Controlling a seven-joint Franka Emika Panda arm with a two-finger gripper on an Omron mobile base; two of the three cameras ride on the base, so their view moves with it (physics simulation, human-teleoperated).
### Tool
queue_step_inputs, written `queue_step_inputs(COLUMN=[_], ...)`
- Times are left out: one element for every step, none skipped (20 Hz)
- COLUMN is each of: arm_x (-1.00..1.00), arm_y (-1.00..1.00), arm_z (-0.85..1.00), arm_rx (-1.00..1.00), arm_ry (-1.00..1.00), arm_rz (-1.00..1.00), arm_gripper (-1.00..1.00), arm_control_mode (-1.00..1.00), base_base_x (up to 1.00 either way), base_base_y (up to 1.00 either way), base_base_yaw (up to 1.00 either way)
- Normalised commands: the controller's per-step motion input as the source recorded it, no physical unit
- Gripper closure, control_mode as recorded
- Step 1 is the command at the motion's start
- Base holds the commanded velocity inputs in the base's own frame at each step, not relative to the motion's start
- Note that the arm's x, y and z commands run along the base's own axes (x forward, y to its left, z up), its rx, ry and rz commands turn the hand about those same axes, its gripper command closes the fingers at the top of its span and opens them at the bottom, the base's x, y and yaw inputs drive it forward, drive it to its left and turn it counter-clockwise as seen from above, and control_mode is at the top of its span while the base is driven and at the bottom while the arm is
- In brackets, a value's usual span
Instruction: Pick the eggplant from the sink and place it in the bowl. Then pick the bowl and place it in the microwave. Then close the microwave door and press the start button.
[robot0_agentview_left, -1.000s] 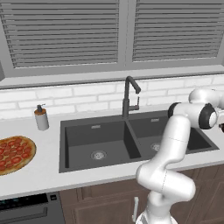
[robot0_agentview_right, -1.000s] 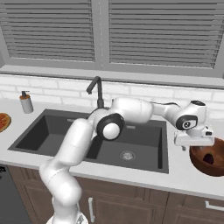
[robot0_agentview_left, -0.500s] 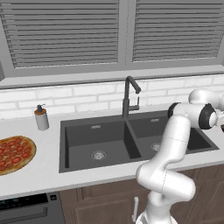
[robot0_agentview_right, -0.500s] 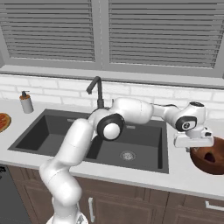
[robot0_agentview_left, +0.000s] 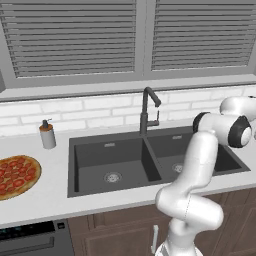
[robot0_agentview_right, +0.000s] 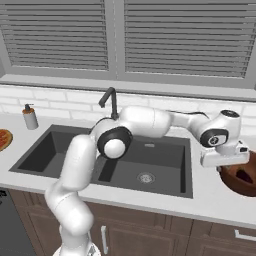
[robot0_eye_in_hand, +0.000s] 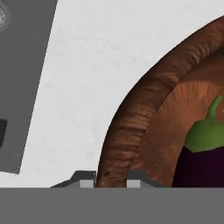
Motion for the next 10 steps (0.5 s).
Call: queue_step_inputs(arm_x=[-0.95, -1.00, -0.95, -0.93, -0.91, -0.88, -0.82, -0.80, -0.78, -0.78], arm_y=[0.40, 0.56, 0.67, 0.82, 0.97, 0.99, 1.00, 0.94, 0.92, 0.93], arm_z=[1.00, 0.97, 0.89, 0.79, 0.74, 0.72, 0.71, 0.71, 0.66, 0.72], arm_rx=[-0.17, -0.15, -0.11, -0.11, -0.12, -0.12, -0.11, -0.11, -0.14, -0.16], arm_ry=[-0.13, -0.06, -0.03, 0.00, 0.00, 0.00, 0.00, 0.00, 0.00, 0.00], arm_rz=[0.28, 0.30, 0.34, 0.37, 0.39, 0.43, 0.45, 0.45, 0.42, 0.43], arm_gripper=[1.00, 1.00, 1.00, 1.00, 1.00, 1.00, 1.00, 1.00, 1.00, 1.00], arm_control_mode=[-1.00, -1.00, -1.00, -1.00, -1.00, -1.00, -1.00, -1.00, -1.00, -1.00], base_base_x=[0.00, 0.00, 0.00, 0.00, 0.00, 0.00, 0.00, 0.00, 0.00, 0.00], base_base_y=[0.00, 0.00, 0.00, 0.00, 0.00, 0.00, 0.00, 0.00, 0.00, 0.00], base_base_yaw=[0.00, 0.00, 0.00, 0.00, 0.00, 0.00, 0.00, 0.00, 0.00, 0.00])
